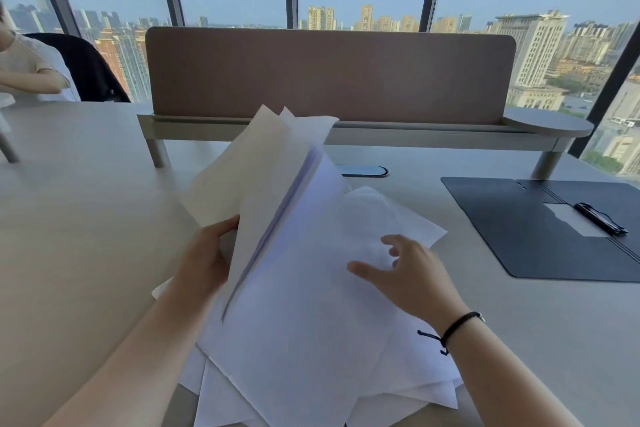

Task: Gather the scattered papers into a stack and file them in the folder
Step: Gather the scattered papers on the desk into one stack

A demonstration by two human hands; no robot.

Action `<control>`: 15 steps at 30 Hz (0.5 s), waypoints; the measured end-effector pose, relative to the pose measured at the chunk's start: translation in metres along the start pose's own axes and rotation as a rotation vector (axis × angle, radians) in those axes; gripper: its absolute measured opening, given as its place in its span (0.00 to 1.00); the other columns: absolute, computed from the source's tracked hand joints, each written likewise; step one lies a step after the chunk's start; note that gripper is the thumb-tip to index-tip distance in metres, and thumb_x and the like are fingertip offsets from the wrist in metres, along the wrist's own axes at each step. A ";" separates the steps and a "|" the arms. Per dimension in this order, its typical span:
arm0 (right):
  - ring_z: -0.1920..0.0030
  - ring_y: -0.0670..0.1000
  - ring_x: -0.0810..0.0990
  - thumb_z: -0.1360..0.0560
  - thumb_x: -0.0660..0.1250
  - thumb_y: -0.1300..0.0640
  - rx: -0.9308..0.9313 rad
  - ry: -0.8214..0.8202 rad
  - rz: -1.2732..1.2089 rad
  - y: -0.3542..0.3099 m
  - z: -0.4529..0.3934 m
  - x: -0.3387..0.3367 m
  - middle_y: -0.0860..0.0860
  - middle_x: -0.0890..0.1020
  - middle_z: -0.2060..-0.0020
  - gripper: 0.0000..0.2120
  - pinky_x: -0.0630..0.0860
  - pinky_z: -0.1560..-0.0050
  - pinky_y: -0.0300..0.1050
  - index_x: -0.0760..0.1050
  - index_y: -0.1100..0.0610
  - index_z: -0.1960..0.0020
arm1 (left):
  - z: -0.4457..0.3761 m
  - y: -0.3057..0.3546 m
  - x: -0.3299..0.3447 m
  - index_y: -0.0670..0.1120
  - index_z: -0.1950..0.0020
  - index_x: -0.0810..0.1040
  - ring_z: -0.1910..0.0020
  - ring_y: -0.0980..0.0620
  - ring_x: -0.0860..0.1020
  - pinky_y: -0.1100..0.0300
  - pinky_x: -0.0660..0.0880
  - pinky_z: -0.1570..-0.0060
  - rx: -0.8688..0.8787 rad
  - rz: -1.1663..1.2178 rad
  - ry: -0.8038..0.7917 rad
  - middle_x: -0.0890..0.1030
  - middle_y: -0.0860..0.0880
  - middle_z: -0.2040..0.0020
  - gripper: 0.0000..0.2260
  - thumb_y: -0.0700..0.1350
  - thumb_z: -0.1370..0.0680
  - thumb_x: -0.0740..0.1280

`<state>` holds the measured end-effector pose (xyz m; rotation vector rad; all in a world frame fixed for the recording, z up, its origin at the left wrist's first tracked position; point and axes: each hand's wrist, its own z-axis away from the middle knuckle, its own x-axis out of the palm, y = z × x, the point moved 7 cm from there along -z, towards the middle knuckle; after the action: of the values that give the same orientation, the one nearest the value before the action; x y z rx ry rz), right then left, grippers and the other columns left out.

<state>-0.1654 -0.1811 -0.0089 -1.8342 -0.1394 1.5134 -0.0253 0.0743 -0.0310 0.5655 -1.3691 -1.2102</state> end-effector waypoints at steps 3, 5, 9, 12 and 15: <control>0.46 0.50 0.82 0.38 0.74 0.30 0.053 -0.114 -0.095 -0.003 0.002 0.009 0.48 0.81 0.46 0.45 0.78 0.48 0.45 0.69 0.51 0.29 | -0.008 -0.007 -0.004 0.40 0.30 0.76 0.56 0.45 0.84 0.53 0.81 0.50 -0.079 0.093 -0.001 0.85 0.44 0.50 0.20 0.46 0.21 0.63; 0.65 0.46 0.83 0.42 0.77 0.31 0.107 -0.235 -0.187 0.000 0.004 0.018 0.50 0.84 0.52 0.45 0.77 0.62 0.41 0.71 0.52 0.32 | -0.012 -0.008 -0.004 0.40 0.31 0.77 0.58 0.46 0.85 0.54 0.81 0.53 -0.077 0.126 -0.007 0.86 0.45 0.52 0.20 0.45 0.21 0.63; 0.70 0.51 0.78 0.43 0.80 0.35 0.075 -0.342 -0.079 -0.002 0.010 0.026 0.55 0.82 0.66 0.32 0.69 0.67 0.40 0.80 0.59 0.53 | -0.014 -0.013 -0.013 0.40 0.31 0.77 0.30 0.36 0.73 0.42 0.65 0.27 -0.086 0.122 0.046 0.75 0.39 0.29 0.23 0.47 0.24 0.68; 0.74 0.52 0.61 0.44 0.77 0.32 -0.037 -0.386 0.055 -0.018 0.021 0.032 0.52 0.65 0.76 0.34 0.59 0.69 0.43 0.62 0.58 0.73 | -0.012 -0.014 -0.011 0.41 0.31 0.77 0.28 0.37 0.70 0.42 0.63 0.26 -0.102 0.153 0.029 0.73 0.40 0.27 0.24 0.47 0.25 0.69; 0.73 0.50 0.60 0.43 0.76 0.30 -0.092 -0.360 0.221 -0.032 0.030 0.037 0.48 0.62 0.73 0.35 0.54 0.72 0.45 0.55 0.51 0.70 | -0.008 -0.012 -0.004 0.42 0.29 0.76 0.33 0.39 0.75 0.45 0.67 0.29 -0.086 0.157 0.005 0.75 0.43 0.29 0.24 0.47 0.25 0.69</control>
<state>-0.1697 -0.1252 -0.0202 -1.6729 -0.1850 2.0156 -0.0209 0.0707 -0.0447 0.3930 -1.3251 -1.1333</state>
